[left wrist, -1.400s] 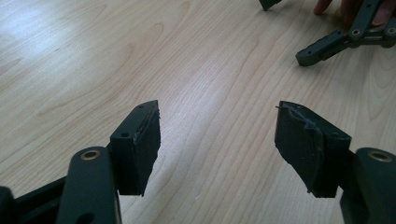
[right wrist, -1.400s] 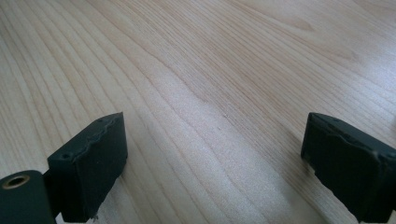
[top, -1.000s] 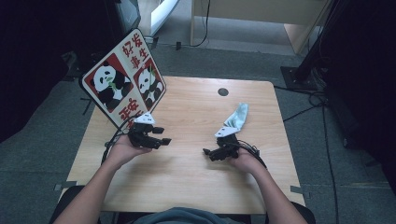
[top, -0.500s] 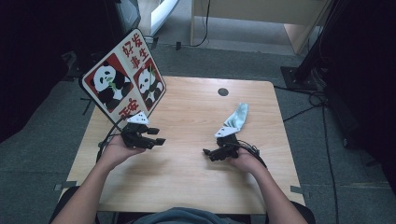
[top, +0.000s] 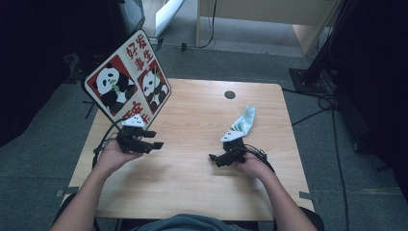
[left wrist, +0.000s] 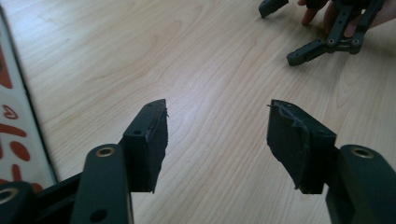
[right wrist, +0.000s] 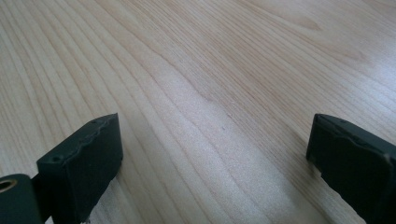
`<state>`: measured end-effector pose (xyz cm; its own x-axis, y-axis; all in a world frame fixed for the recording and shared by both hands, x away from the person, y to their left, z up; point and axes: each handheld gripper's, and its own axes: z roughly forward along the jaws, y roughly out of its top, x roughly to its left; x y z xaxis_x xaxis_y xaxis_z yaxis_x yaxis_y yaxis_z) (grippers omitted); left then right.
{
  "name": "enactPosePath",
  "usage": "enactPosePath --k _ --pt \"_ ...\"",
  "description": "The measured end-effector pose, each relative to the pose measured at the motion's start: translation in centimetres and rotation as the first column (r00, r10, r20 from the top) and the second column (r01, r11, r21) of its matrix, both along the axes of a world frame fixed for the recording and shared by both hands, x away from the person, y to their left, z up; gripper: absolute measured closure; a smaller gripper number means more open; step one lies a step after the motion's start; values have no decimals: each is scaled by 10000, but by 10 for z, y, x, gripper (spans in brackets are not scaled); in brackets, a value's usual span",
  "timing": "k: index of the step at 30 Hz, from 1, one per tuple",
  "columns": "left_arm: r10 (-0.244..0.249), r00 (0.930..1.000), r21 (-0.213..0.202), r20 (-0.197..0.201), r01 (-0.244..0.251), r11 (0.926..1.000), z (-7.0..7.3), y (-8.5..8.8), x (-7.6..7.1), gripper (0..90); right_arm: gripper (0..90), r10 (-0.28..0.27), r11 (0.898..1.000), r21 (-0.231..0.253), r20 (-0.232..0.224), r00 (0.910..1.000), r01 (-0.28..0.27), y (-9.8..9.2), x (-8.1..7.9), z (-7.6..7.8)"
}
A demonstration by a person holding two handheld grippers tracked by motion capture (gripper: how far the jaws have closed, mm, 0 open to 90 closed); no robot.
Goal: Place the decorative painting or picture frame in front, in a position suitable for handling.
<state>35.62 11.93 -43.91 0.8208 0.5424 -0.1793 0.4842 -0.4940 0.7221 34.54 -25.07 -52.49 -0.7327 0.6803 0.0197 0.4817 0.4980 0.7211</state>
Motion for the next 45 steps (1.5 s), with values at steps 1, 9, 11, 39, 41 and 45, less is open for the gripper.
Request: enactPosePath --k 1,9,11,39,41,45 --pt "-79 9999 -127 -108 77 9999 0 2 0 358 34 -21 10000 -7 -47 10000 21 0 0 0" --pt "197 9997 -243 -133 -200 9995 1 15 -5 331 21 21 10000 -30 -86 10000 -22 1 0 0" --pt "237 9997 -218 -71 -239 9995 1 17 -5 329 18 31 10000 -37 -96 9999 -31 1 0 0" --pt "1895 9819 -372 73 -1891 9813 4 84 -25 399 0 511 9986 -112 -115 9986 -512 8 7 0" --pt "2078 9782 -360 42 -2076 9776 5 91 -26 408 0 521 9986 -97 -133 9986 -523 9 8 0" --pt "2559 9667 -504 49 -2553 9655 5 103 -29 414 0 589 9982 -109 -121 9982 -591 11 9 0"
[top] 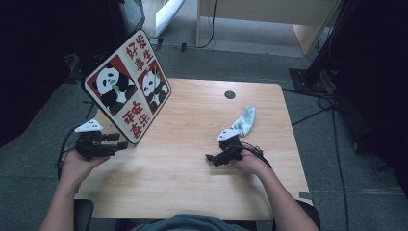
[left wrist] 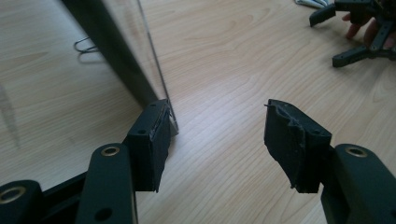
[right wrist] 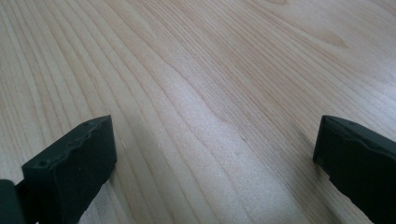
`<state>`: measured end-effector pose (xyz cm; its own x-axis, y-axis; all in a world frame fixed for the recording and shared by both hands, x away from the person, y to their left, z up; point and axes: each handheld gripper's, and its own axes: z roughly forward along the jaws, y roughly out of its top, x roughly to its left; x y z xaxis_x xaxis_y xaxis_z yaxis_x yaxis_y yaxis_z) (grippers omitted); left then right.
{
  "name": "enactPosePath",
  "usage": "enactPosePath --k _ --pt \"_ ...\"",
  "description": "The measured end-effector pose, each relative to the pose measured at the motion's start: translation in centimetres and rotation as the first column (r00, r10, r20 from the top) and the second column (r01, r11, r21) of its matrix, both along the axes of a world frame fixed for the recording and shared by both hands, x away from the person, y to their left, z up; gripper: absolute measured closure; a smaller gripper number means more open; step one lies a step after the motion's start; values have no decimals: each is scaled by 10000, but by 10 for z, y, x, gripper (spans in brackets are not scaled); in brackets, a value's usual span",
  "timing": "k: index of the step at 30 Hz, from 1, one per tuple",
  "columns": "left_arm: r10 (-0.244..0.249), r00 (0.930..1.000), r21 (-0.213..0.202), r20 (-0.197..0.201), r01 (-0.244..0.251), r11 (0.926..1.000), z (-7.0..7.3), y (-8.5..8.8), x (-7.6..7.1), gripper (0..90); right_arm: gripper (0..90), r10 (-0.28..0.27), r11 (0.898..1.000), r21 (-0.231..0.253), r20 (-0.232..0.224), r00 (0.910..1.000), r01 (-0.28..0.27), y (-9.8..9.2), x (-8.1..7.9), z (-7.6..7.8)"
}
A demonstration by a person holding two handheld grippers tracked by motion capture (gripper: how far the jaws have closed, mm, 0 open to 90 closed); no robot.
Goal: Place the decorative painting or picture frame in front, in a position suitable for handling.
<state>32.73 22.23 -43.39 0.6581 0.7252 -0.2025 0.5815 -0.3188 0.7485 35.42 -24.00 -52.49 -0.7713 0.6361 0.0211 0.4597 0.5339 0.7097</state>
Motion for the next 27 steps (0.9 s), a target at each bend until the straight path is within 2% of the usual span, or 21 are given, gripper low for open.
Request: enactPosePath --k 6,9,10,13,16,18,23,27 --pt "521 9986 -18 -42 -521 9986 0 12 4 415 0 42 10000 0 -4 10000 -42 2 1 0" --pt "678 9977 -218 -36 -679 9975 2 16 8 415 0 38 10000 -3 -8 10000 -38 2 1 0" --pt "816 9967 -398 0 -815 9959 5 19 13 414 0 32 10000 -4 -14 10000 -32 2 1 0" --pt "1038 9946 -474 -54 -1039 9935 9 22 16 400 0 1 10000 9 -26 10000 -1 2 1 0" --pt "1191 9929 -290 29 -1190 9925 14 24 20 400 0 0 10000 9 -24 10000 0 3 1 0" --pt "1261 9918 -243 187 -1256 9918 21 25 23 400 0 0 10000 9 -25 10000 0 3 1 0" --pt "1402 9893 -474 413 -1382 9893 44 29 31 402 0 1 10000 3 -15 10000 -1 3 1 0" --pt "1249 9912 -222 432 -1240 9920 65 25 40 406 0 3 10000 3 -17 10000 -3 3 1 0"
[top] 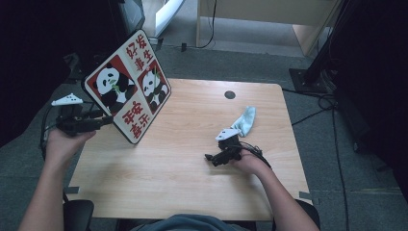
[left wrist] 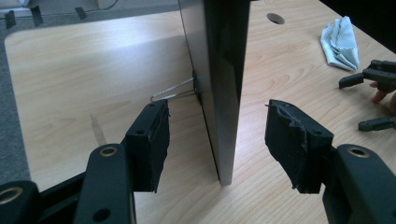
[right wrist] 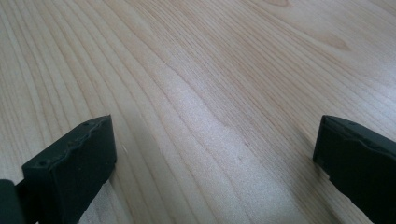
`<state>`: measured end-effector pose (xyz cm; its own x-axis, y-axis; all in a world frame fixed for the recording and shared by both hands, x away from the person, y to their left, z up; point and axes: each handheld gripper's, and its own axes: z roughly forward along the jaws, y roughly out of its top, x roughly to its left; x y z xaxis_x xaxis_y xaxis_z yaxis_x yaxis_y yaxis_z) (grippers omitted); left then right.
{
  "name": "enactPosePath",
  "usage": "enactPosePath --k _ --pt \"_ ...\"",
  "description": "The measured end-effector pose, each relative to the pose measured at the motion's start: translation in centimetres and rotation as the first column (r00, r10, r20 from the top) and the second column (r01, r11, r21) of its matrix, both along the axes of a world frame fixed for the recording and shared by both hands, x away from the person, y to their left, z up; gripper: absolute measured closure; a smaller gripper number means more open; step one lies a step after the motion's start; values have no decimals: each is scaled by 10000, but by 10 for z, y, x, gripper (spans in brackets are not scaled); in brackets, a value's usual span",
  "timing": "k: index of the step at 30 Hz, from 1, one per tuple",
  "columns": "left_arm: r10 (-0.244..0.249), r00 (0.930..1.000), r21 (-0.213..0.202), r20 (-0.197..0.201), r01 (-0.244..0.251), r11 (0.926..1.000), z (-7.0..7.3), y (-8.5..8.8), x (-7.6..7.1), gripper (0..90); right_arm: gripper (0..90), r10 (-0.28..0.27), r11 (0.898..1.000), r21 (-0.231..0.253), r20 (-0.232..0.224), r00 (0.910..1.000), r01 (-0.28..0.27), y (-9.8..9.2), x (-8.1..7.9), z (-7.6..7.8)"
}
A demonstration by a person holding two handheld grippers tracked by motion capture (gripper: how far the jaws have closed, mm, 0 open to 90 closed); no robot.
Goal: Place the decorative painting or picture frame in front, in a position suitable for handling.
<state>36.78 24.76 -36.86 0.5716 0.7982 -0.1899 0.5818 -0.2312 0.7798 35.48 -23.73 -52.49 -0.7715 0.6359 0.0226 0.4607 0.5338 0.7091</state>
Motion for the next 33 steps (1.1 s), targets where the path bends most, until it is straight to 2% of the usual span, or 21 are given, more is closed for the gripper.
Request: enactPosePath --k 5,11,15,17,20,26,28,33 --pt "-29 10000 257 52 28 9997 24 -6 9 406 0 3 10000 4 -3 10000 -3 0 0 0" --pt "-39 9997 334 229 31 9994 52 -9 19 406 0 10 10000 32 47 10000 -10 0 0 0" --pt "-41 9998 374 215 33 9993 68 -10 30 407 0 -11 10000 41 32 10000 11 0 0 0" --pt "-34 9999 536 154 25 9986 75 -12 36 407 0 -11 10000 41 33 10000 11 0 0 0" --pt "-169 9998 539 61 165 9984 84 -14 44 409 0 -9 10000 29 24 10000 9 0 0 0" --pt "-145 9999 495 -44 147 9987 95 -15 57 412 0 -22 10000 23 10 10000 22 0 0 0" --pt "-83 9997 456 -212 93 9989 101 -15 67 416 0 -10 10000 14 29 10000 10 0 0 0" --pt "-182 9990 722 -396 210 9972 111 -18 81 417 0 -15 10000 18 26 10000 15 1 0 0"
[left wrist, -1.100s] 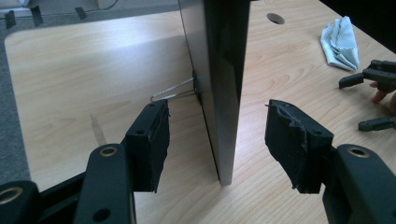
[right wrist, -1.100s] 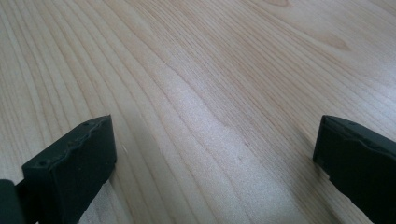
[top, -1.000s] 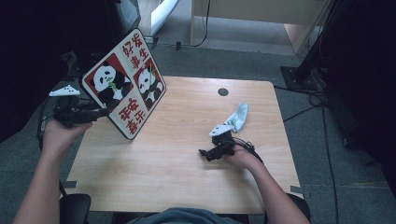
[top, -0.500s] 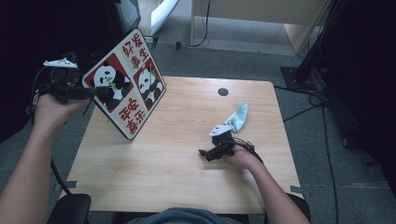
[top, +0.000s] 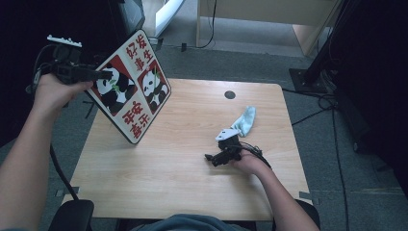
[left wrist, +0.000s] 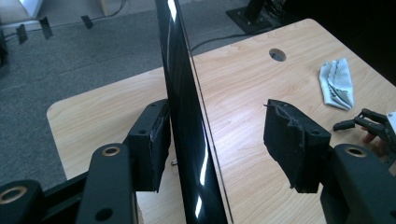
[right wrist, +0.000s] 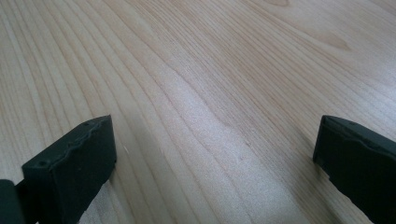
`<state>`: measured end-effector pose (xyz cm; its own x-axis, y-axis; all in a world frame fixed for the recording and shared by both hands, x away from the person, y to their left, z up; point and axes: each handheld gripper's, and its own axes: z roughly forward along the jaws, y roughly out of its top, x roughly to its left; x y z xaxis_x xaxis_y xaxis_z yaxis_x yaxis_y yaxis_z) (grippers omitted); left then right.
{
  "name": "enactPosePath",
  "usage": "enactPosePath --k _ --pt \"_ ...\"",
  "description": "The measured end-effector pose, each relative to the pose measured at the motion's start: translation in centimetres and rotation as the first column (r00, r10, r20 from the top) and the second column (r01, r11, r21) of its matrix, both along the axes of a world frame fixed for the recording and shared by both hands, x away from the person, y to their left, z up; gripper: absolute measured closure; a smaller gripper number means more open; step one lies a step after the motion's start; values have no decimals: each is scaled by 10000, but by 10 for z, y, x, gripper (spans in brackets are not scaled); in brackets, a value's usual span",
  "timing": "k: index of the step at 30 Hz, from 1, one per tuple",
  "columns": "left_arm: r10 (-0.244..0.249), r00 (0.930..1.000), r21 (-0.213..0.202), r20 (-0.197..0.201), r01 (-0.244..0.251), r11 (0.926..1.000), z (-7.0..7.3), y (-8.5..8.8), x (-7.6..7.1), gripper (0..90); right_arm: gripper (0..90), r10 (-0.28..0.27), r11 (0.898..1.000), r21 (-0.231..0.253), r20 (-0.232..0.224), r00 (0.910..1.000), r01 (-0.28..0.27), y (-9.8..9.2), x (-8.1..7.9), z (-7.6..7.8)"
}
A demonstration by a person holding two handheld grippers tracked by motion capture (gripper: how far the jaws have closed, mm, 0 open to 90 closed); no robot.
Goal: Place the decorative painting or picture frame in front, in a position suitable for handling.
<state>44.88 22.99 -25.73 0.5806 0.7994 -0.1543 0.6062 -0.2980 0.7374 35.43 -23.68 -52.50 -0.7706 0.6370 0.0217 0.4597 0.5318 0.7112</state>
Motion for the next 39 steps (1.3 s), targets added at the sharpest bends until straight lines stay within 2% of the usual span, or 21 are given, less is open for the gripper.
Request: enactPosePath --k 3,6,13,20,25,28,32,39 --pt "-14 9999 141 -165 17 9999 3 -1 8 438 0 10 10000 -5 3 10000 -10 0 0 0" --pt "-31 9999 239 -162 35 9997 6 -2 14 442 0 -2 10000 -9 21 10000 2 0 0 0" --pt "-98 9997 196 -243 102 9998 9 -2 26 465 0 -58 10000 0 22 10000 58 0 -2 0" --pt "-139 9990 527 -419 161 9985 14 -8 41 480 0 -188 9998 13 10 9998 188 1 -6 0" --pt "-187 9988 535 -453 211 9983 17 -12 53 486 0 -16 10000 -16 66 10000 16 1 -8 0" --pt "-182 9986 497 -500 207 9985 17 -14 58 491 0 -20 10000 10 34 10000 20 1 -9 0" --pt "-215 9973 721 -702 266 9970 16 -21 67 498 0 -16 10000 -6 29 10000 16 1 -12 0" --pt "-234 9952 977 -948 327 9947 14 -26 75 529 0 -21 10000 7 25 10000 21 1 -13 0"
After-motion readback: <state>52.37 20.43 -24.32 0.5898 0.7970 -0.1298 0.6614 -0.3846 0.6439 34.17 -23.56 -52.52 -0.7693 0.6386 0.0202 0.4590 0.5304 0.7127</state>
